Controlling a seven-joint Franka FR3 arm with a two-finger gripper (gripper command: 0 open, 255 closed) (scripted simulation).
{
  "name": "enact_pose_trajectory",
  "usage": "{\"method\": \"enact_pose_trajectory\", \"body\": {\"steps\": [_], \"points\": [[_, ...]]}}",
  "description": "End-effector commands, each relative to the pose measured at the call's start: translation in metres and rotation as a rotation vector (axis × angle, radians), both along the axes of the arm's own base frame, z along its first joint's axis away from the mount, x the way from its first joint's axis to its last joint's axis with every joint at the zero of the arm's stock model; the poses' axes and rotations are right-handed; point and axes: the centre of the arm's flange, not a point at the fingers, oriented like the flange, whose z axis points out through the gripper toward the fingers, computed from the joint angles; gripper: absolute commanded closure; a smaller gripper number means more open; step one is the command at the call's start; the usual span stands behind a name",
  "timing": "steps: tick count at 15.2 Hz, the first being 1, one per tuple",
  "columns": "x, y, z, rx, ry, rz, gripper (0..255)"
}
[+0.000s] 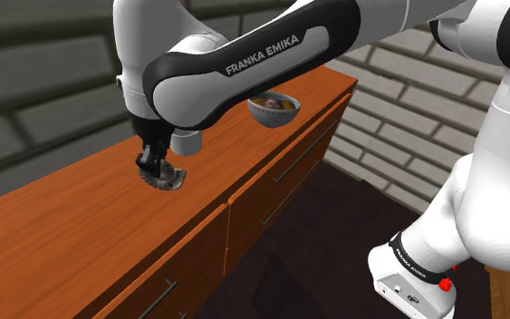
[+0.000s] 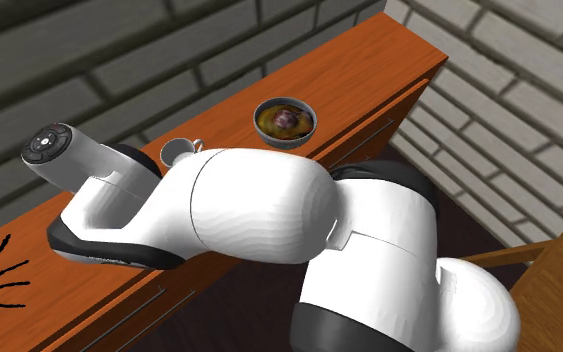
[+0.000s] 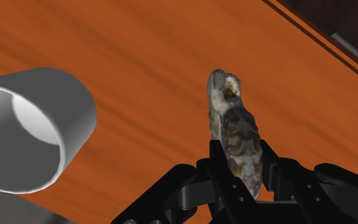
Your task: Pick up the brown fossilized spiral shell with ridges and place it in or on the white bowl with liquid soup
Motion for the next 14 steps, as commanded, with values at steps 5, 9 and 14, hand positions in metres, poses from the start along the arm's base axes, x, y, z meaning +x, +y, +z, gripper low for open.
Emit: {"method": "enact_pose_trajectory", "body": {"steps": [5,9,14], "points": [[0.0,0.0,0.032,0.0,0.0,0.0,255],[0.0,0.0,0.053,0.0,0.0,0.0,255],[0.0,0.0,0.079,0.0,0.0,0.0,255]]}}
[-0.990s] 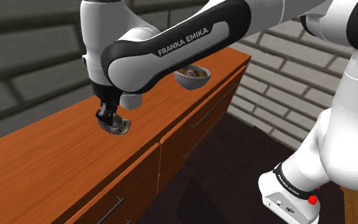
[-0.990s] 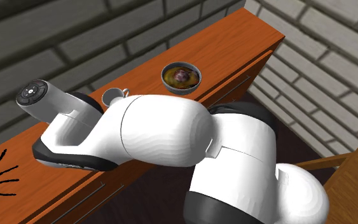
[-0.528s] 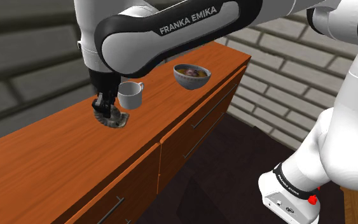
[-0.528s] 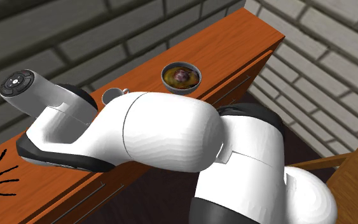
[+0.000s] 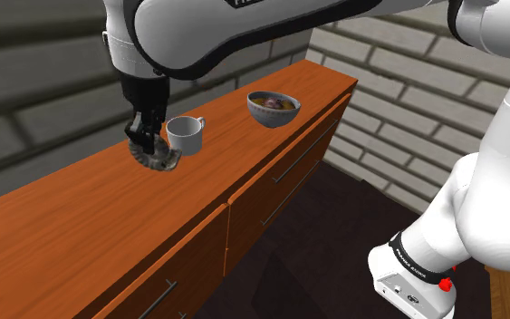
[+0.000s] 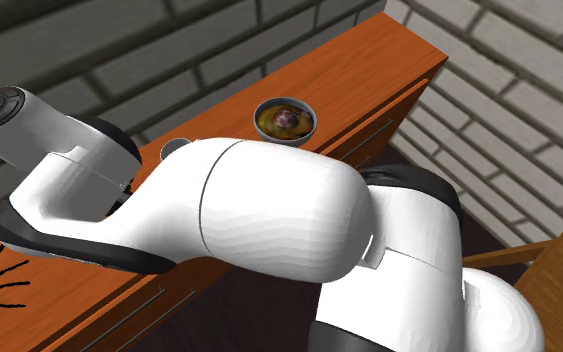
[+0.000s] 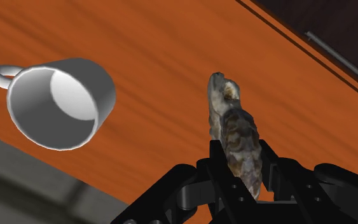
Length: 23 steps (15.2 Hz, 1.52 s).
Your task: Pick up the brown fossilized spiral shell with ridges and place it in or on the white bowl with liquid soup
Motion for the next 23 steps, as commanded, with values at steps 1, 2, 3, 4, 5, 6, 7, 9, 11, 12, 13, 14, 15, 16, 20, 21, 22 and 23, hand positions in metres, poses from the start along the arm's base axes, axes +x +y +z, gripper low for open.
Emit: {"method": "enact_pose_trajectory", "body": {"steps": [1,2,3,4,5,6,7,9,11,12,13,14,15,16,20,21,22,23], "points": [[0.0,0.0,0.011,0.0,0.0,0.0,255],[0.0,0.0,0.016,0.0,0.0,0.0,255],[0.0,0.0,0.021,0.0,0.0,0.0,255],[0.0,0.0,0.027,0.0,0.0,0.0,255],[0.0,0.0,0.032,0.0,0.0,0.0,255],[0.0,0.0,0.037,0.0,0.0,0.0,255],[0.0,0.0,0.042,0.0,0.0,0.0,255],[0.0,0.0,0.053,0.0,0.0,0.0,255],[0.0,0.0,0.064,0.0,0.0,0.0,255],[0.0,0.0,0.069,0.0,0.0,0.0,255],[0.0,0.0,0.07,0.0,0.0,0.0,255],[0.003,-0.013,0.07,0.0,0.0,0.0,255],[0.006,-0.026,0.071,0.0,0.0,0.0,255],[0.009,-0.039,0.072,0.0,0.0,0.0,255],[0.02,-0.091,0.074,0.0,0.0,0.0,255],[0.023,-0.103,0.075,0.0,0.0,0.0,255],[0.025,-0.116,0.076,0.0,0.0,0.0,255],[0.028,-0.129,0.076,0.0,0.0,0.0,255]]}}
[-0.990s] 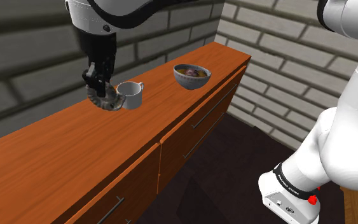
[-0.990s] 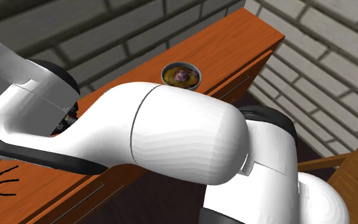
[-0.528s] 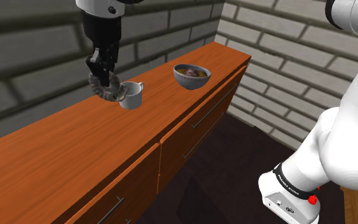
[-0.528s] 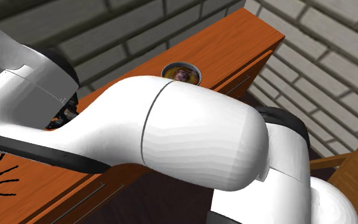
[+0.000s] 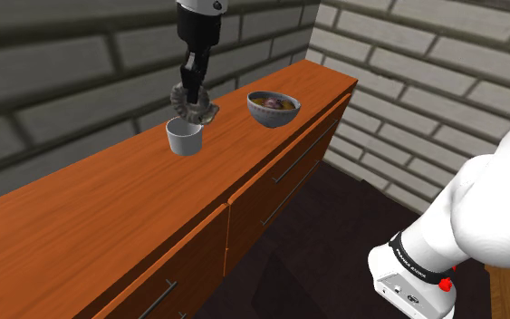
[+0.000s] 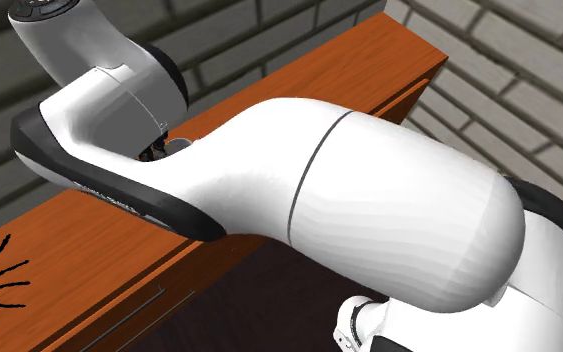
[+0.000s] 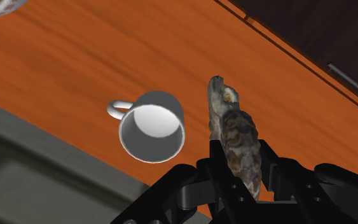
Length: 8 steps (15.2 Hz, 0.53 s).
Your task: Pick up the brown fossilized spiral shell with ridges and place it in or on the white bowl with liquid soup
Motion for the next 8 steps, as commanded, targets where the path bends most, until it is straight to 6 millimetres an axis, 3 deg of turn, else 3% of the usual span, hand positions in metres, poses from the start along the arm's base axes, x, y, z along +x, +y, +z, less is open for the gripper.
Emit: {"method": "enact_pose_trajectory", "body": {"steps": [1,8], "points": [[0.007,-0.025,0.002,0.0,-0.001,0.002,255],[0.026,-0.115,0.006,0.0,-0.001,0.002,255]]}}
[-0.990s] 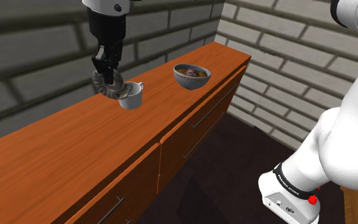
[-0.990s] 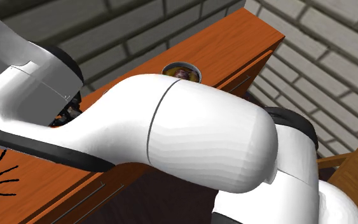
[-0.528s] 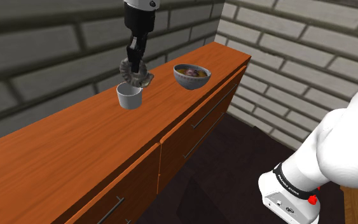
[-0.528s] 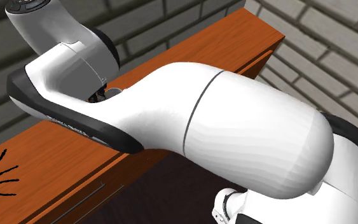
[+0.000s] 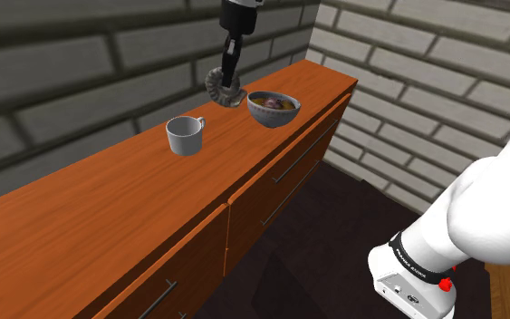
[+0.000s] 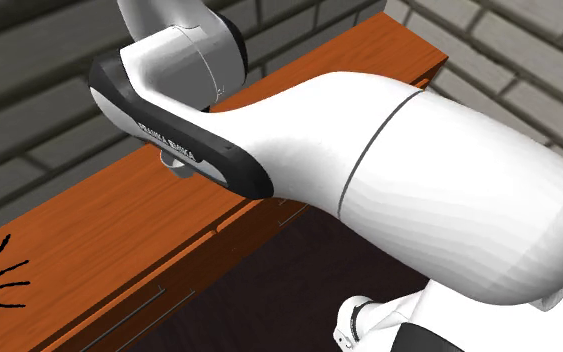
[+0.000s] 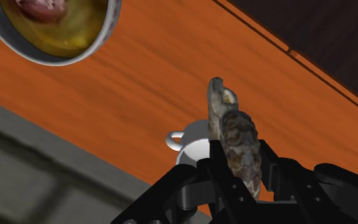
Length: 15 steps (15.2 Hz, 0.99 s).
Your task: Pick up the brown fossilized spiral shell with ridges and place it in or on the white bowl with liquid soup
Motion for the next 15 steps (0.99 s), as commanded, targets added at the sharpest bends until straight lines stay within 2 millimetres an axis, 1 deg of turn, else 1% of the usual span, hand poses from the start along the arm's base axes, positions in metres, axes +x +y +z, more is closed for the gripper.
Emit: {"method": "enact_pose_trajectory", "body": {"steps": [1,15], "points": [[0.005,-0.024,0.002,0.0,0.0,0.002,255],[0.044,-0.205,0.011,0.0,0.0,0.002,255]]}}
